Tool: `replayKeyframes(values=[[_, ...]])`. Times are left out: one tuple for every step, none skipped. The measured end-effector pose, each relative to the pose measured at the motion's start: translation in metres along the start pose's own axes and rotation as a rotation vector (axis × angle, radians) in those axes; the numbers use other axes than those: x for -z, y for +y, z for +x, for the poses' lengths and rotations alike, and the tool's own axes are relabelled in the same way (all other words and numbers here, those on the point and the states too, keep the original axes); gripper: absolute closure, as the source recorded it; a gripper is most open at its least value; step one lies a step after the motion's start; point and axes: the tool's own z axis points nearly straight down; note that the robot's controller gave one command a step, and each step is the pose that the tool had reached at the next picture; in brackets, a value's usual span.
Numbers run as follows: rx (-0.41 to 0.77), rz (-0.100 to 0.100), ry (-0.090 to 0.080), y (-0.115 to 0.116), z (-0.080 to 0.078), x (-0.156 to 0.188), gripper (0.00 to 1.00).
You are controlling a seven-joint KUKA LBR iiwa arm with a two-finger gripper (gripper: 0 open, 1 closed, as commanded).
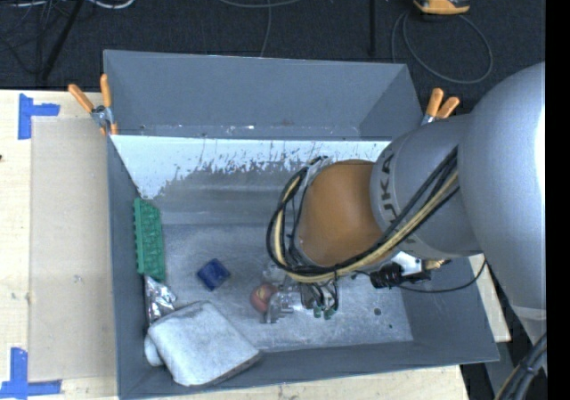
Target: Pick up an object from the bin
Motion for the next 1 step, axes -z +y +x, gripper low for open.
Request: replayKeyframes(values=[[0.006,0.004,0.016,0.0083,0.0118,0.1515,1.0]])
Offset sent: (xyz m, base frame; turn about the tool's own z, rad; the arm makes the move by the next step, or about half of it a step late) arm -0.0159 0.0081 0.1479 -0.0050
